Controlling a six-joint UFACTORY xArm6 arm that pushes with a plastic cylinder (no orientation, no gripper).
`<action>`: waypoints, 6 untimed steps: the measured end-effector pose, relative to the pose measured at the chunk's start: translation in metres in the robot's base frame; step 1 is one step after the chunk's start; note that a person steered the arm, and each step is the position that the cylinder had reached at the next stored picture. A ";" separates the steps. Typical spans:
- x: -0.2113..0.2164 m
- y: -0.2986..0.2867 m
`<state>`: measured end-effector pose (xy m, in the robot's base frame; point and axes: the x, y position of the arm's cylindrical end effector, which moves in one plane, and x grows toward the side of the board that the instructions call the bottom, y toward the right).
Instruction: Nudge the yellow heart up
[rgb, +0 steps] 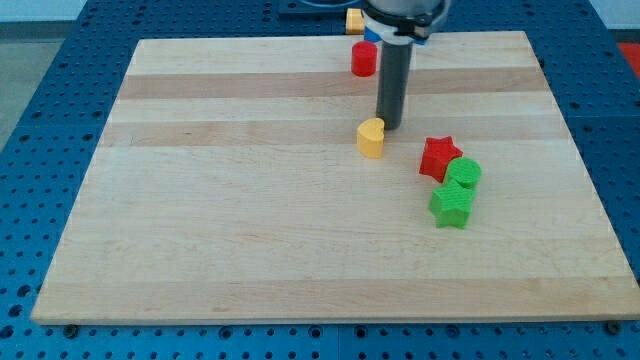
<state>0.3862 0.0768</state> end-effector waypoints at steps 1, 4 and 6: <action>0.041 0.003; 0.080 -0.070; 0.041 -0.017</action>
